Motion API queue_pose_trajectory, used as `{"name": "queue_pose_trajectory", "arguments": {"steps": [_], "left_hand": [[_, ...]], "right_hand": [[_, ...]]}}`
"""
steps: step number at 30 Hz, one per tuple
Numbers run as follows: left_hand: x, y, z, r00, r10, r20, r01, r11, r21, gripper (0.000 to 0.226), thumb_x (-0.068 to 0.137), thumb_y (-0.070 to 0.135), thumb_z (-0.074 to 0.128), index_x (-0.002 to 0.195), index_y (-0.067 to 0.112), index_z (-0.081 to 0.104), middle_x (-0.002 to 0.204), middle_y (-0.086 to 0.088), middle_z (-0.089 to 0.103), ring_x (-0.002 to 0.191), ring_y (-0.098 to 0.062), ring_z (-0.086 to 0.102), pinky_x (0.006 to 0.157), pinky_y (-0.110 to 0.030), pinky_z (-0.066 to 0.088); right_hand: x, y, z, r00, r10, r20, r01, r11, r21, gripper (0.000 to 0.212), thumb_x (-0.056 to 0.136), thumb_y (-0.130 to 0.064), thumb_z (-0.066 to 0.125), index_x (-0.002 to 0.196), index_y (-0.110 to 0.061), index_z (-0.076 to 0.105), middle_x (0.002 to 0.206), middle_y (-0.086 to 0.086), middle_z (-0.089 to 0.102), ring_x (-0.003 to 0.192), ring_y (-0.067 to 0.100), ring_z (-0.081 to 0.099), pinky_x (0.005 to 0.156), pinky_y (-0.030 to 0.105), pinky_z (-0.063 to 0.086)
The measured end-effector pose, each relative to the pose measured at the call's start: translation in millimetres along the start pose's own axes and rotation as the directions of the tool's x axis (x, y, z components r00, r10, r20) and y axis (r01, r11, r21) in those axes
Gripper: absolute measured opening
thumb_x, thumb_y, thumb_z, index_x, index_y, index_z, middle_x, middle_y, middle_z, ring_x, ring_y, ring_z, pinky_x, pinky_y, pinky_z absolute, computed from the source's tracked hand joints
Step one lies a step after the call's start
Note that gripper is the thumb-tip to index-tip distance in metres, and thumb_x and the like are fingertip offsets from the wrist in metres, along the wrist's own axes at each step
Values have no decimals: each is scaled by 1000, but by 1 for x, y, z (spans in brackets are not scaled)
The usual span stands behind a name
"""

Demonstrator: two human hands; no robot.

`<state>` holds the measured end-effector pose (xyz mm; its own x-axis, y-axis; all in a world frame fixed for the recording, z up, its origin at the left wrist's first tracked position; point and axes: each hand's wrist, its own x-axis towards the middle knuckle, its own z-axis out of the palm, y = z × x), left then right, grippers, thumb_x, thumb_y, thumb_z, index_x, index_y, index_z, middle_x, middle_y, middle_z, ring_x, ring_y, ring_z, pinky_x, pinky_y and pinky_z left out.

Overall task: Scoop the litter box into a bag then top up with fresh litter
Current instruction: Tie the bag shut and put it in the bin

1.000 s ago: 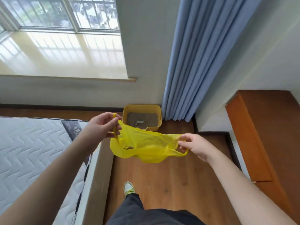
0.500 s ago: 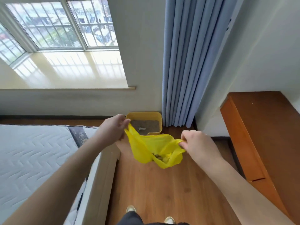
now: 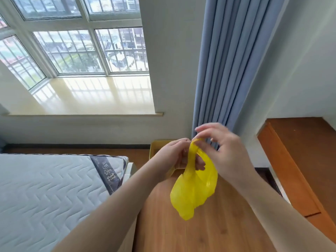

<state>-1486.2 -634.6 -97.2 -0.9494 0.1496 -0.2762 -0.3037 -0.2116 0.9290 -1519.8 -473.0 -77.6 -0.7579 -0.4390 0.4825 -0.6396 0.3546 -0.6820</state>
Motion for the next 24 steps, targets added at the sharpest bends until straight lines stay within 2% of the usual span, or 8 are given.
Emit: {"name": "queue_pose_trajectory", "arguments": {"steps": [3, 6, 10, 13, 16, 19, 21, 24], "left_hand": [[-22, 9, -14, 996, 85, -9, -83, 988, 132, 29, 101, 20, 44, 74, 16, 53, 58, 0, 54, 53, -14, 49, 54, -23, 42], [-38, 16, -33, 970, 241, 18, -231, 900, 370, 27, 99, 25, 54, 76, 15, 47, 58, 0, 57, 51, -13, 50, 59, -28, 47], [-52, 12, -63, 873, 452, 185, -375, 377, 847, 29, 86, 30, 72, 77, 27, 46, 80, 12, 52, 67, -2, 49, 60, -17, 41], [-64, 7, -78, 801, 500, 329, -507, 273, 818, 20, 85, 27, 74, 89, 15, 60, 107, 19, 55, 86, 1, 55, 72, -16, 47], [-75, 4, -85, 745, 583, 325, -531, 223, 818, 10, 88, 28, 71, 88, 22, 63, 88, 17, 62, 73, 0, 54, 65, -19, 47], [-82, 4, -87, 773, 620, 135, -421, 341, 841, 32, 89, 23, 69, 71, 26, 43, 67, 8, 58, 62, -6, 53, 57, -24, 45], [-84, 7, -88, 840, 539, -55, -315, 569, 760, 36, 88, 24, 68, 68, 20, 39, 63, -5, 59, 61, -13, 63, 58, -35, 52], [-86, 11, -88, 891, 384, -242, -206, 818, 537, 36, 87, 28, 66, 70, 17, 37, 58, -7, 57, 60, -26, 67, 52, -32, 49]], "right_hand": [[9, -12, 15, 926, 377, 14, -368, 895, 251, 14, 94, -32, 54, 98, -22, 64, 103, -18, 67, 94, -2, 62, 73, 8, 47], [3, -12, 42, 732, 637, 241, -678, 650, 342, 21, 98, -35, 47, 96, -20, 62, 86, -1, 70, 80, 13, 68, 65, 23, 55], [-12, -9, 67, 683, 653, 327, -730, 608, 312, 24, 95, -37, 55, 92, -15, 66, 67, 8, 63, 52, 20, 57, 52, 33, 49], [-15, -16, 74, 637, 621, 457, -770, 533, 350, 24, 92, -33, 60, 89, -12, 72, 62, 6, 58, 44, 16, 47, 42, 24, 39], [-17, -29, 80, 585, 585, 562, -805, 504, 313, 20, 90, -27, 63, 80, -14, 76, 64, 6, 62, 47, 13, 50, 44, 22, 41], [-21, -39, 89, 663, 597, 451, -747, 556, 363, 15, 87, -26, 66, 94, -15, 74, 82, 6, 73, 72, 17, 67, 65, 30, 55], [-26, -47, 93, 795, 601, 84, -602, 764, 232, 12, 95, -23, 57, 98, -20, 69, 88, -2, 71, 82, 5, 66, 75, 22, 54], [-36, -74, 91, 859, 459, -228, -425, 886, 185, 27, 99, -25, 47, 83, -12, 64, 70, -1, 65, 61, 4, 59, 59, 14, 46]]}}
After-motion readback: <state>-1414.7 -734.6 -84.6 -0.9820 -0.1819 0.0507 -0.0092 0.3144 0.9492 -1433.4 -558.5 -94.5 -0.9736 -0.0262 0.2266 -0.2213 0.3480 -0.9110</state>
